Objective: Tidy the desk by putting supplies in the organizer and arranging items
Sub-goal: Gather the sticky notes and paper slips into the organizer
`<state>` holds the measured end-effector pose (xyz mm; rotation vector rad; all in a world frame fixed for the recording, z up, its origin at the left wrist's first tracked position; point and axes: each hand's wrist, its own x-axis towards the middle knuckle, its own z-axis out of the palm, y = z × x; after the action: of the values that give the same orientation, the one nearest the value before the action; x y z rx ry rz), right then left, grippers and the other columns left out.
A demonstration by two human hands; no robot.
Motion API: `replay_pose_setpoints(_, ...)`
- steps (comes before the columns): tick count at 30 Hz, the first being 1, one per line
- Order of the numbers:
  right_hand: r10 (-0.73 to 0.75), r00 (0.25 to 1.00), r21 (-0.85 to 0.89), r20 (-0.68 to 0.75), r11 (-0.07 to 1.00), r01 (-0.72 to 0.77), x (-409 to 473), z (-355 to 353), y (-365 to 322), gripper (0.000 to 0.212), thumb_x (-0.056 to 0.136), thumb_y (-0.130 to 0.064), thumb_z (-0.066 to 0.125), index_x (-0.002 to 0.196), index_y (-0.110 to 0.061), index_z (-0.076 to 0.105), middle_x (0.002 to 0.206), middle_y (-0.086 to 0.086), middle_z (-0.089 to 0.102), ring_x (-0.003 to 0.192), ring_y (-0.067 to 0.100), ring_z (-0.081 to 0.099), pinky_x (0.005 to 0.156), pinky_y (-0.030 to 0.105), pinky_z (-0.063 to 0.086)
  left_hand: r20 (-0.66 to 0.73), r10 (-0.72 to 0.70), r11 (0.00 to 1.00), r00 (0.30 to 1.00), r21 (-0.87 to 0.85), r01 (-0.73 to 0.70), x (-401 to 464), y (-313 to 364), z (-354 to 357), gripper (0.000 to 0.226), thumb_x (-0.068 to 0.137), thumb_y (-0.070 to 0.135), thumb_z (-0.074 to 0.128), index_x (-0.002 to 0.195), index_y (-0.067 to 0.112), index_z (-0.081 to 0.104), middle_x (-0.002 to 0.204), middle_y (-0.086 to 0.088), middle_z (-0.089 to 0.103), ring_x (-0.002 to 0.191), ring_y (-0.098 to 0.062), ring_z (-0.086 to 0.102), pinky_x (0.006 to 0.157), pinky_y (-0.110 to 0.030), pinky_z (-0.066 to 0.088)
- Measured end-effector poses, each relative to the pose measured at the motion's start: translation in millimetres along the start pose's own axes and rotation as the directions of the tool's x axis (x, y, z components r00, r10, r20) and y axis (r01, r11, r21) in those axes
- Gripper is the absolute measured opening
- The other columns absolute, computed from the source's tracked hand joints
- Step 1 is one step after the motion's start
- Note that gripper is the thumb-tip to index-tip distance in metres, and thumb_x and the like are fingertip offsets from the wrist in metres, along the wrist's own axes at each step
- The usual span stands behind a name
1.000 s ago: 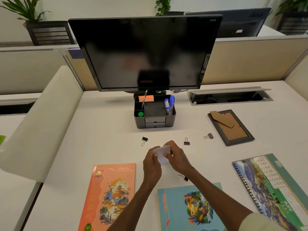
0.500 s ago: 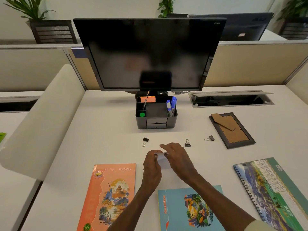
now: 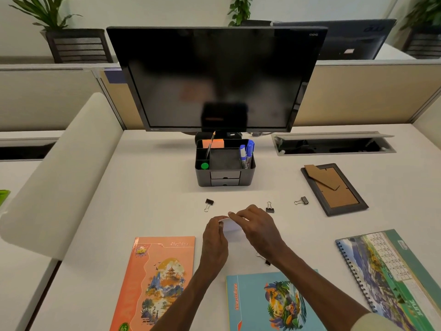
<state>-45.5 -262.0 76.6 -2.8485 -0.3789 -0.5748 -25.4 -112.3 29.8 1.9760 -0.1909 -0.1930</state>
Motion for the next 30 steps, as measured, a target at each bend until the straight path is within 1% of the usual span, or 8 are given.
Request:
replay_pose_setpoints(2, 0.000, 1.000, 0.011, -0.017, 1.000, 0.000, 2, 0, 1, 0.048, 0.066, -0.009, 0.086, 0.111, -0.012, 0.072, 0.094, 0.004, 0.074, 0.080, 0.021, 0.065, 0.060, 0.031, 0.055, 0.028, -0.017, 1.000, 0.999, 0.021, 0.016, 0, -3, -1, 0.034, 0.098, 0.044, 0.038, 0.120, 0.019, 0.043, 0.120, 0.006, 0.050, 0.100, -0.003, 0.050, 0.112, -0.021, 0.035)
replay_pose_setpoints(5, 0.026, 0.999, 0.052, -0.027, 0.998, -0.025, 3, 0, 3, 0.044, 0.064, -0.010, 0.088, 0.105, -0.011, 0.074, 0.091, 0.004, 0.075, 0.078, 0.020, 0.065, 0.059, 0.030, 0.056, -0.020, -0.002, 0.998, 1.000, 0.069, 0.004, 0, -4, -1, 0.067, 0.090, 0.071, 0.027, 0.124, 0.017, 0.048, 0.122, 0.008, 0.053, 0.107, -0.006, 0.051, 0.109, -0.015, 0.032)
replay_pose_setpoints(8, 0.084, 0.995, 0.086, -0.049, 0.993, -0.079, 5, -5, 5, 0.039, 0.065, -0.008, 0.087, 0.102, -0.011, 0.075, 0.091, 0.003, 0.075, 0.078, 0.019, 0.066, 0.060, 0.028, 0.057, -0.154, 0.067, 0.963, 0.986, 0.269, -0.024, 1, -5, -6, 0.042, 0.097, 0.044, 0.042, 0.128, 0.017, 0.053, 0.133, -0.002, 0.057, 0.123, -0.018, 0.052, 0.110, -0.024, 0.031)
replay_pose_setpoints(11, 0.142, 0.984, 0.101, -0.104, 0.986, -0.131, 12, -15, 9, 0.033, 0.071, -0.002, 0.082, 0.102, -0.010, 0.075, 0.091, 0.003, 0.075, 0.079, 0.019, 0.065, 0.059, 0.030, 0.056, -0.226, 0.170, 0.875, 0.959, 0.482, -0.042, 2, -14, -16, 0.050, 0.099, 0.039, 0.043, 0.136, 0.006, 0.048, 0.143, -0.014, 0.050, 0.137, -0.030, 0.042, 0.116, -0.034, 0.024)
replay_pose_setpoints(14, 0.215, 0.962, 0.147, -0.169, 0.970, -0.191, 27, -28, 17, 0.026, 0.077, -0.001, 0.076, 0.101, -0.011, 0.075, 0.089, 0.002, 0.074, 0.077, 0.020, 0.063, 0.061, 0.030, 0.055, -0.224, 0.198, 0.781, 0.954, 0.624, -0.015, 4, -23, -29, 0.063, 0.097, 0.044, 0.038, 0.141, -0.001, 0.040, 0.148, -0.018, 0.042, 0.145, -0.032, 0.028, 0.121, -0.042, 0.016)
replay_pose_setpoints(22, 0.335, 0.901, 0.203, -0.277, 0.937, -0.286, 89, -73, 48, 0.019, 0.087, -0.008, 0.066, 0.104, -0.012, 0.074, 0.085, 0.008, 0.071, 0.076, 0.021, 0.058, 0.059, 0.033, 0.050, -0.220, 0.046, 0.772, 0.974, 0.627, 0.105, 12, -52, -45, 0.086, 0.093, 0.061, 0.021, 0.151, -0.002, 0.020, 0.161, -0.016, 0.014, 0.151, -0.026, 0.005, 0.123, -0.043, 0.010)
replay_pose_setpoints(25, 0.373, 0.868, 0.216, -0.329, 0.924, -0.315, 113, -87, 63, 0.019, 0.090, -0.013, 0.064, 0.107, -0.013, 0.073, 0.089, 0.008, 0.071, 0.083, 0.021, 0.059, 0.065, 0.034, 0.052, -0.209, 0.026, 0.772, 0.977, 0.625, 0.114, 13, -55, -45, 0.089, 0.091, 0.064, 0.017, 0.151, -0.001, 0.020, 0.162, -0.014, 0.012, 0.151, -0.024, 0.006, 0.123, -0.038, 0.007)
replay_pose_setpoints(30, 0.413, 0.834, 0.198, -0.367, 0.910, -0.364, 152, -90, 93, 0.023, 0.095, -0.023, 0.059, 0.111, -0.014, 0.073, 0.097, 0.005, 0.073, 0.085, 0.015, 0.059, 0.068, 0.022, 0.049, -0.208, 0.021, 0.761, 0.978, 0.638, 0.119, 12, -54, -45, 0.086, 0.092, 0.062, 0.020, 0.151, -0.001, 0.021, 0.162, -0.014, 0.015, 0.151, -0.024, 0.010, 0.123, -0.038, 0.011)
